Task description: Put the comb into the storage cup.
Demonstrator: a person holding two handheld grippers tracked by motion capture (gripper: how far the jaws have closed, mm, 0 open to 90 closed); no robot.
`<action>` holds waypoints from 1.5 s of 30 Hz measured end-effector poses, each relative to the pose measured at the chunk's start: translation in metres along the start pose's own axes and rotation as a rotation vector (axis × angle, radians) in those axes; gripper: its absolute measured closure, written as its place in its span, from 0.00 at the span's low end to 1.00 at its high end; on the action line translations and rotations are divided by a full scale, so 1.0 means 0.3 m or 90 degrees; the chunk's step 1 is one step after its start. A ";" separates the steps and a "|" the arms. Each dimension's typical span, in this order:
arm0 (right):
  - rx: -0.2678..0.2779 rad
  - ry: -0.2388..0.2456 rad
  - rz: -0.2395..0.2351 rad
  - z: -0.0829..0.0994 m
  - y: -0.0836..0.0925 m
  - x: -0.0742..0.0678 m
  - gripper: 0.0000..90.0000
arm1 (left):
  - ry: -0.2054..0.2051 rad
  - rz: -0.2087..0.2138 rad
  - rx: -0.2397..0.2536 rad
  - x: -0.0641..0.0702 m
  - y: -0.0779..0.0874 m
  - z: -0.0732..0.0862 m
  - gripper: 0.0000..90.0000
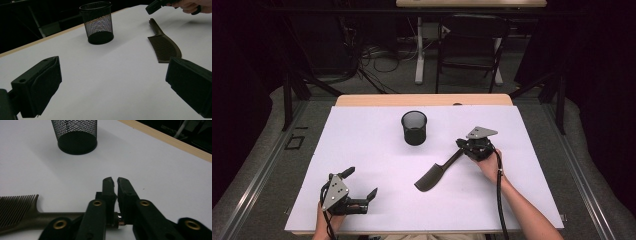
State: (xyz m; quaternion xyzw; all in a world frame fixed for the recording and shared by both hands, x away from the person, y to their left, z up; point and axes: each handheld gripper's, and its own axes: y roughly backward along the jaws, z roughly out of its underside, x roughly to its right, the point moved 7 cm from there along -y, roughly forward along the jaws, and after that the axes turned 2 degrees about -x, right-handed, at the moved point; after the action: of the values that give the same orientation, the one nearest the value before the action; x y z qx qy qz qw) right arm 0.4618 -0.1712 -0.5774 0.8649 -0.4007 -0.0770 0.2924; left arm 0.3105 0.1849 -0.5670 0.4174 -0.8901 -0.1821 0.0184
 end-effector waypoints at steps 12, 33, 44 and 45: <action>-0.051 0.018 0.027 0.023 -0.049 0.007 1.00 | -0.004 -0.002 -0.003 0.000 0.000 0.001 0.01; -0.120 0.006 0.031 0.065 -0.056 0.028 1.00 | -0.008 -0.002 -0.007 -0.001 -0.001 0.003 0.01; -0.149 -0.005 0.024 0.083 -0.040 0.018 1.00 | -0.009 0.001 -0.005 -0.001 -0.007 -0.001 0.02; -0.154 -0.005 0.021 0.086 -0.034 0.016 1.00 | -0.009 0.001 -0.005 -0.001 -0.007 -0.001 0.02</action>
State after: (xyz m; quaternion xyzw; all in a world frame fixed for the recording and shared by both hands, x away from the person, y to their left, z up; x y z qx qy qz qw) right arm 0.4622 -0.1811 -0.6040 0.8164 -0.4038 -0.1233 0.3940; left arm 0.3123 0.1837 -0.5675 0.4153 -0.8897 -0.1889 0.0140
